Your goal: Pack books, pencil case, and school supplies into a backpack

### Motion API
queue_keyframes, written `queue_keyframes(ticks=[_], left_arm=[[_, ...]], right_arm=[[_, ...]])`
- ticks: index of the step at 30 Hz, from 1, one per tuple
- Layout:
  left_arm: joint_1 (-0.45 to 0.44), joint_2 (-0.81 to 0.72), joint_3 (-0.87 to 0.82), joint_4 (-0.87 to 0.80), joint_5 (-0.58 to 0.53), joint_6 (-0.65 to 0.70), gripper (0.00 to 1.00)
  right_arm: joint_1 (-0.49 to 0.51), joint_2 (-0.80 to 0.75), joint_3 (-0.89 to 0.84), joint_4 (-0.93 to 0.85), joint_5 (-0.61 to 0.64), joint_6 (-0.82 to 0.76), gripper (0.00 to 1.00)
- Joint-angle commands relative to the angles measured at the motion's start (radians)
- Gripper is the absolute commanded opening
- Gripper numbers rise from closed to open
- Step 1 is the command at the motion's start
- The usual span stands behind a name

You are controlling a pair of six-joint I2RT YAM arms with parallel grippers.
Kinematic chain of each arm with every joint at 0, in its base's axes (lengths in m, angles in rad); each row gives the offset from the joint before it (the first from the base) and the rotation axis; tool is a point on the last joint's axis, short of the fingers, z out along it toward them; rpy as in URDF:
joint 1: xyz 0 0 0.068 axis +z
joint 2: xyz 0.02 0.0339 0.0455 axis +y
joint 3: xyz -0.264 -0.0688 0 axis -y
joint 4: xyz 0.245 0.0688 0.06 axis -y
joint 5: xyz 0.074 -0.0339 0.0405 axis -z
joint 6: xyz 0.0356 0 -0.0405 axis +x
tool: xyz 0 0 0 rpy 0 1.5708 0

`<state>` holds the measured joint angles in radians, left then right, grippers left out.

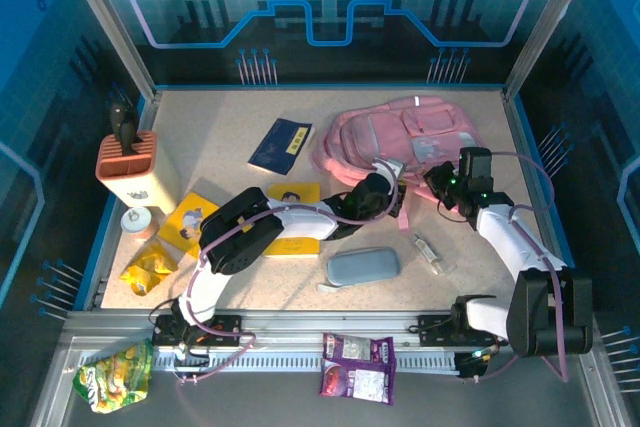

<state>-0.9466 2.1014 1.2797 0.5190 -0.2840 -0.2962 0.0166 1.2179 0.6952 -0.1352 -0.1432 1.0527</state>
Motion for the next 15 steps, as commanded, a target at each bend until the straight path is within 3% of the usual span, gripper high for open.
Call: queue_keyframes(ticks=[1,15], left_arm=[[0.021,-0.064,-0.045,0.034,-0.025,0.008,0.0],[0.083,-0.143,-0.153,-0.057,0.001,-0.021,0.0]], right_arm=[[-0.009,-0.03,0.03,-0.009,-0.048,-0.027,0.0],[-0.07,-0.018,0.04,-0.008,-0.095,-0.025,0.0]])
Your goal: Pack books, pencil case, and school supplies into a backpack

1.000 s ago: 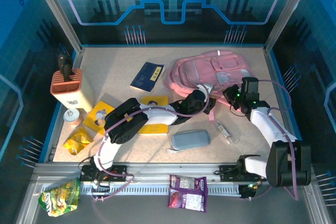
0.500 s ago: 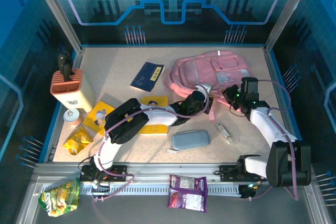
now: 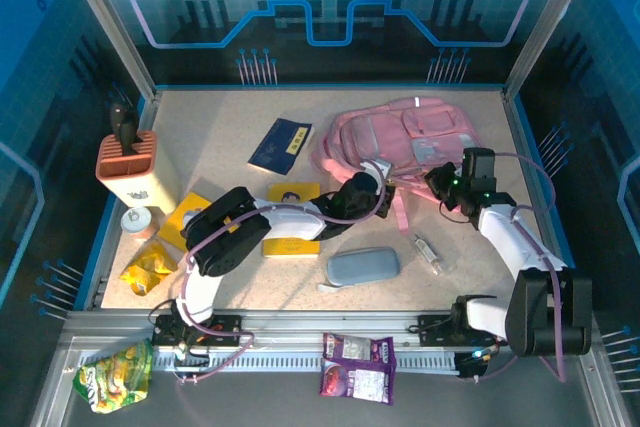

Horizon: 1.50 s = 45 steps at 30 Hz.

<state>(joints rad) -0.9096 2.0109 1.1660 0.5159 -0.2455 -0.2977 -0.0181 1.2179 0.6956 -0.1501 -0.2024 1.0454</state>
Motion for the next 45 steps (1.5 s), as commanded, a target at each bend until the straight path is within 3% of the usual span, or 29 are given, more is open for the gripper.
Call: queue_keyframes(ticks=[1,8,11,16,21,26,31,33,38,45], left_arm=[[0.054,-0.067,-0.053,-0.069,-0.041,-0.032,0.0],[0.115,-0.144,-0.135,-0.161,0.013,-0.047,0.0],[0.133,-0.155,-0.14,-0.197,0.09,-0.029,0.0],[0.122,-0.152,-0.091,-0.252,0.222,-0.033,0.0],[0.071,-0.09,0.035,-0.315,0.246,-0.055,0.0],[0.055,-0.012,0.146,-0.376,0.201,-0.096,0.0],[0.055,0.008,0.203,-0.448,0.172,-0.116,0.0],[0.055,0.016,0.216,-0.47,0.17,-0.123,0.0],[0.055,0.04,0.22,-0.489,0.18,-0.147,0.0],[0.052,0.057,0.226,-0.506,0.173,-0.144,0.0]], right_arm=[[-0.042,-0.01,0.042,0.009,-0.045,-0.018,0.0],[-0.074,0.028,0.059,0.024,-0.068,-0.03,0.0],[-0.09,0.055,0.075,0.026,-0.076,-0.042,0.0],[-0.14,0.164,0.144,0.032,-0.099,-0.082,0.0],[-0.183,0.327,0.274,0.022,-0.154,-0.116,0.01],[-0.184,0.376,0.304,-0.019,-0.176,-0.159,0.25],[-0.163,0.287,0.199,-0.057,-0.193,-0.162,0.6],[-0.13,0.247,0.145,-0.074,-0.199,-0.147,0.66],[0.029,0.235,0.058,-0.003,-0.216,-0.028,0.74],[0.116,0.348,0.075,0.084,-0.149,0.074,0.69]])
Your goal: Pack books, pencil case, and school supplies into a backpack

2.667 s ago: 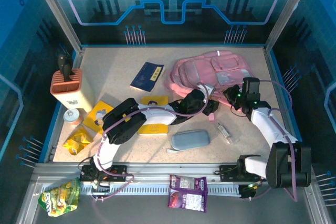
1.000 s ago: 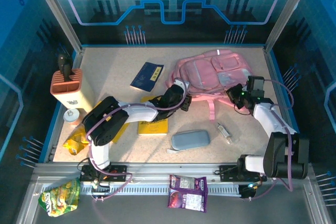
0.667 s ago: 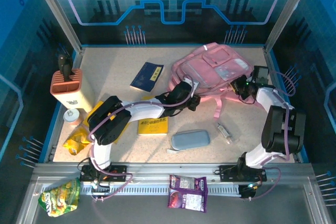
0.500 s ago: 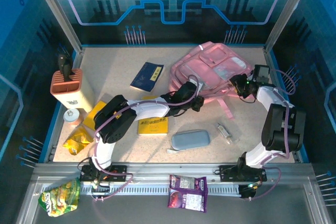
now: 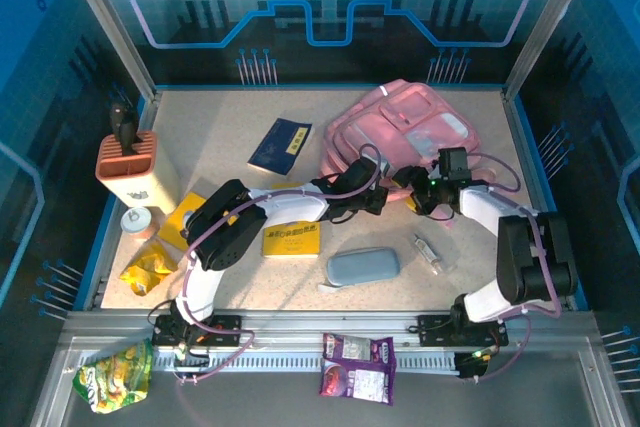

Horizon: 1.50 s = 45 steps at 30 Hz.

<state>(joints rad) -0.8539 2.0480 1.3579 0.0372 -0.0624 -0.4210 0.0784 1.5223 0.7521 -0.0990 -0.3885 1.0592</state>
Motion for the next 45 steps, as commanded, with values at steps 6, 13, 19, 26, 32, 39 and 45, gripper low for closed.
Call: queue_keyframes(ticks=[6,13,19,26,32,39,45], left_arm=[[-0.004,0.054,0.046,-0.03,-0.006,-0.015,0.0],[-0.007,0.105,0.081,-0.004,-0.034,-0.012,0.04],[-0.017,0.146,0.111,0.024,-0.097,-0.038,0.11],[-0.02,0.17,0.109,0.052,-0.125,-0.065,0.18],[-0.027,0.188,0.114,0.081,-0.154,-0.088,0.2],[-0.027,0.181,0.117,0.068,-0.207,-0.089,0.0],[-0.024,0.097,0.041,0.027,-0.214,-0.079,0.0]], right_arm=[[0.026,0.112,0.04,0.066,0.091,0.099,0.5],[0.042,0.113,0.033,0.093,0.088,0.117,0.15],[0.053,0.123,0.024,0.119,0.069,0.14,0.0],[0.059,0.119,0.021,0.13,0.059,0.155,0.0],[0.068,0.105,0.023,0.125,0.071,0.163,0.0],[0.068,0.089,0.029,0.114,0.079,0.159,0.0],[0.043,0.064,0.047,0.07,0.078,0.112,0.0]])
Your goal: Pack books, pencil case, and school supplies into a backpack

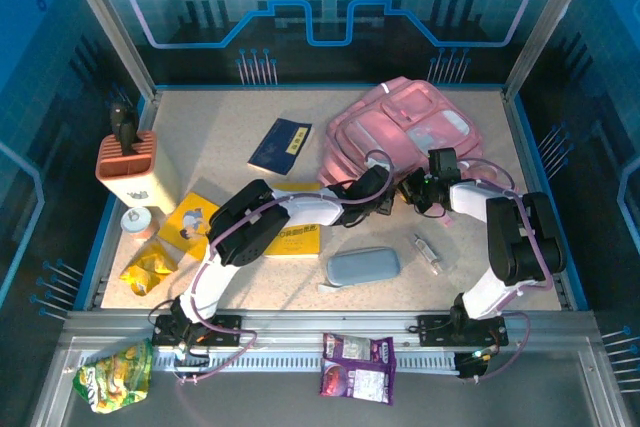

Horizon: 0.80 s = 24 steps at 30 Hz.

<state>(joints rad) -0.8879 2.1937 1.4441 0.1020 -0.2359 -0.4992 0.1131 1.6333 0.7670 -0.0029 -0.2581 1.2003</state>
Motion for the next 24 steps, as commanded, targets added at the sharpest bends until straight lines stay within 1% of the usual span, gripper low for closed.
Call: queue_keyframes(ticks=[1,6,10,12,13,15,16,19,22,24], left_arm=[[0.011,-0.064,-0.062,-0.05,-0.04,0.001,0.0],[0.042,-0.118,-0.118,-0.181,-0.023,0.002,0.0],[0.061,-0.224,-0.234,-0.16,-0.029,0.036,0.0],[0.079,-0.258,-0.243,-0.213,-0.047,0.038,0.0],[0.092,-0.275,-0.247,-0.246,-0.055,0.033,0.0],[0.109,-0.307,-0.27,-0.25,-0.049,0.048,0.0],[0.114,-0.321,-0.279,-0.248,-0.045,0.058,0.0],[0.117,-0.331,-0.266,-0.28,-0.003,0.073,0.0],[0.105,-0.332,-0.256,-0.292,0.063,0.044,0.0],[0.08,-0.319,-0.239,-0.307,0.067,-0.009,0.0]], right_arm=[[-0.003,-0.051,0.033,-0.031,-0.063,-0.044,0.0],[-0.042,-0.081,0.04,-0.089,-0.093,-0.116,0.0],[-0.071,-0.118,0.057,-0.162,-0.089,-0.21,0.0],[-0.087,-0.128,0.079,-0.215,-0.071,-0.267,0.0],[-0.109,-0.131,0.089,-0.235,-0.08,-0.289,0.0],[-0.15,-0.129,0.101,-0.236,-0.119,-0.317,0.0],[-0.168,-0.122,0.107,-0.261,-0.125,-0.335,0.0],[-0.209,-0.078,0.198,-0.304,-0.127,-0.395,0.0],[-0.247,0.002,0.293,-0.331,-0.176,-0.434,0.0],[-0.25,0.048,0.359,-0.365,-0.163,-0.456,0.0]])
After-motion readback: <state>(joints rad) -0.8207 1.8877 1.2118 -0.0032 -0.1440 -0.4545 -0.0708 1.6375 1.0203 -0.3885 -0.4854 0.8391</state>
